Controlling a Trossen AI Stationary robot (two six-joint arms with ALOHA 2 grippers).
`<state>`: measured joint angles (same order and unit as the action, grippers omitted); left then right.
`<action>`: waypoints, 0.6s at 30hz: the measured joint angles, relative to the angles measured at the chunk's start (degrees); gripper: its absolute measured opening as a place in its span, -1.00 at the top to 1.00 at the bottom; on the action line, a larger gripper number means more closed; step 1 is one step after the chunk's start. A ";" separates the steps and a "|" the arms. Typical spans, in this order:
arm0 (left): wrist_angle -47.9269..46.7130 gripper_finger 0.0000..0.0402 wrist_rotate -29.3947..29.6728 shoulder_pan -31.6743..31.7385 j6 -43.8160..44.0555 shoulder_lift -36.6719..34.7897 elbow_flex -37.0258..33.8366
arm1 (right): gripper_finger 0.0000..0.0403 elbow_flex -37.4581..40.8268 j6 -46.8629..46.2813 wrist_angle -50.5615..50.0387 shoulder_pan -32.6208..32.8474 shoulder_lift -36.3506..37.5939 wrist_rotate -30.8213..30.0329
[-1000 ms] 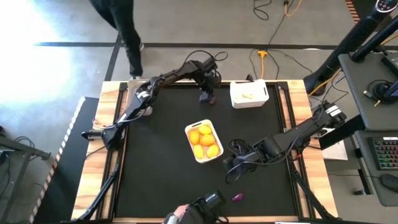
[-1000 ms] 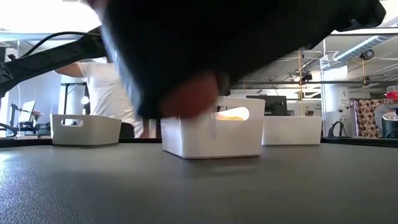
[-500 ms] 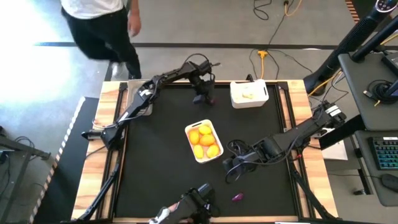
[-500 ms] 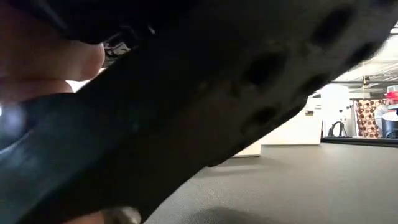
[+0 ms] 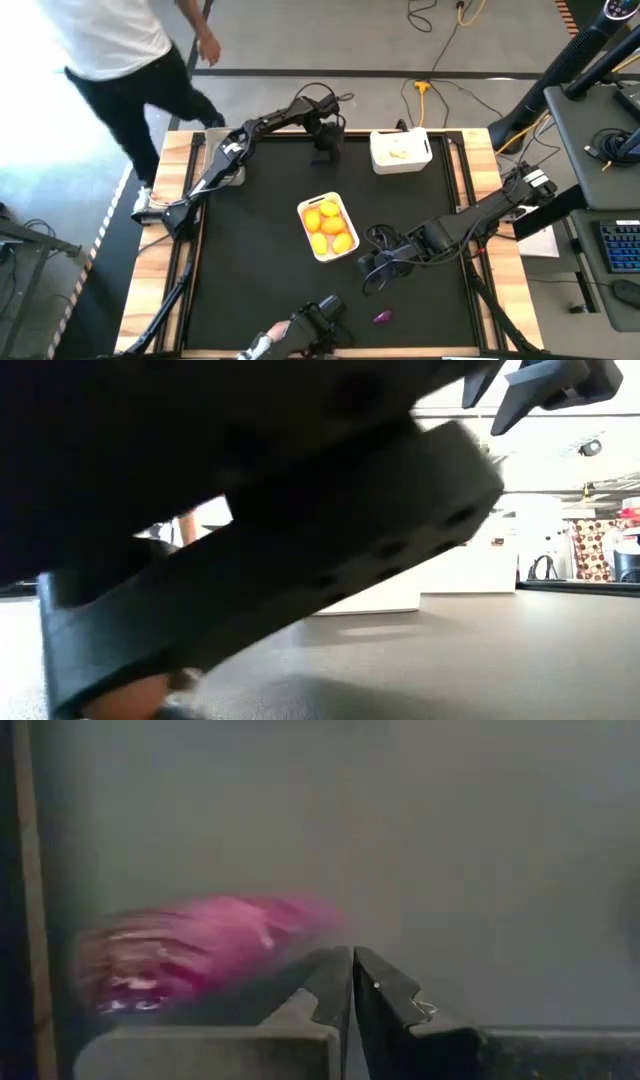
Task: Sort produce into baskets
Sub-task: Put the eggplant into the gray bin
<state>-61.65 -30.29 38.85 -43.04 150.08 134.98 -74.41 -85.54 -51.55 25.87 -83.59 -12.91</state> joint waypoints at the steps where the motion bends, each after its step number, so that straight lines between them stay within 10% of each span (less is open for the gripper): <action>1: -0.07 1.00 1.23 0.01 0.25 -0.02 0.00 | 0.16 0.00 0.00 -0.01 0.00 0.00 -0.02; 12: -4.07 1.00 6.50 0.82 6.30 -1.01 0.00 | 0.16 -0.02 0.70 -1.30 -0.44 0.00 -0.53; 18: 1.91 1.00 -1.50 0.72 8.37 -3.40 0.07 | 0.16 -0.02 4.32 -2.10 -2.63 0.00 -0.63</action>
<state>-59.75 -31.79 39.57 -34.68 146.67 135.04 -74.43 -81.22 -53.65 23.24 -83.59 -13.54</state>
